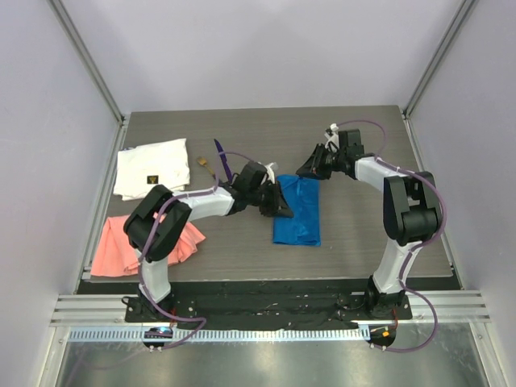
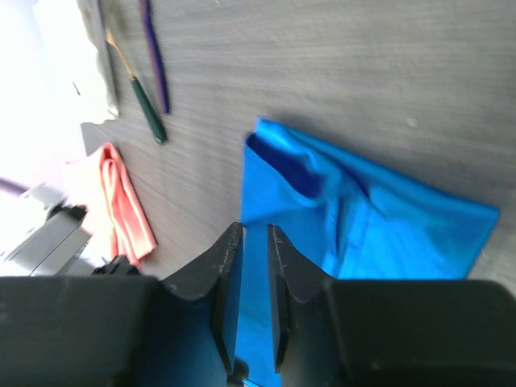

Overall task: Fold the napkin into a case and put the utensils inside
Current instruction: Smooth out the 2/3-rectangle-folded napkin at the center of the board.

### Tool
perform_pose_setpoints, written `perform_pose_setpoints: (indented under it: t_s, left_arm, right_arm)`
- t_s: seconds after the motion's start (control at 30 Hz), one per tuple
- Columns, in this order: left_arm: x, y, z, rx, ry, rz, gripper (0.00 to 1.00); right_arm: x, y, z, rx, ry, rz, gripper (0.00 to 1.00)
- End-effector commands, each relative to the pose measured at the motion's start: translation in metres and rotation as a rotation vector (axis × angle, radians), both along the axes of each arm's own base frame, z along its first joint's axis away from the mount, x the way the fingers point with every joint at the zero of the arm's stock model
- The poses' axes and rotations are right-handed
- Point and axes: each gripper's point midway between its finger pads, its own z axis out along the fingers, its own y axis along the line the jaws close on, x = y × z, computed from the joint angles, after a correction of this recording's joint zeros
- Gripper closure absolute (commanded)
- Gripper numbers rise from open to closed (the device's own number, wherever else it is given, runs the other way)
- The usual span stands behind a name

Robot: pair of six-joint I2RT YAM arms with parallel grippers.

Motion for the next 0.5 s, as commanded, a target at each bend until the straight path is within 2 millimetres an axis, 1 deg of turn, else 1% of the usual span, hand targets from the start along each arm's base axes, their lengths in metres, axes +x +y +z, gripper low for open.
perform_pose_setpoints:
  t_s: [0.0,0.1,0.13,0.2,0.23,0.27,0.3,0.37,0.4,0.47]
  left_arm:
    - [-0.007,-0.010,0.003,-0.023,-0.021,-0.028,0.86]
    - [-0.012,-0.009,0.001,-0.019,-0.018,-0.031,0.87]
    - [-0.015,-0.006,-0.005,-0.006,-0.010,-0.027,0.87]
    - [-0.019,-0.005,-0.009,-0.001,-0.008,-0.029,0.87]
    - [-0.023,-0.001,-0.015,0.006,0.002,-0.030,0.88]
    - [-0.025,0.000,-0.016,0.006,0.000,-0.031,0.88]
    - [-0.025,0.002,-0.018,0.003,-0.007,-0.031,0.89]
    - [-0.028,0.004,-0.024,0.006,-0.005,-0.034,0.91]
    - [-0.027,0.002,-0.023,-0.010,-0.015,-0.036,0.91]
    - [-0.031,0.003,-0.032,-0.009,0.009,-0.038,0.92]
  right_arm:
    - [-0.016,0.001,-0.005,0.022,0.015,0.012,0.74]
    - [-0.015,0.002,-0.012,0.035,0.022,0.012,0.73]
    - [-0.015,0.002,-0.015,0.034,0.028,0.010,0.72]
    - [-0.015,0.003,-0.017,0.040,0.033,0.013,0.73]
    - [-0.018,0.005,-0.020,0.051,0.047,0.017,0.75]
    - [-0.021,0.007,-0.022,0.062,0.059,0.021,0.77]
    - [-0.019,0.009,-0.018,0.075,0.032,0.028,0.78]
    - [-0.025,0.013,-0.021,0.087,0.039,0.033,0.86]
    - [-0.028,0.015,-0.022,0.094,0.040,0.038,0.89]
    - [-0.037,0.018,-0.029,0.111,0.060,0.044,0.93]
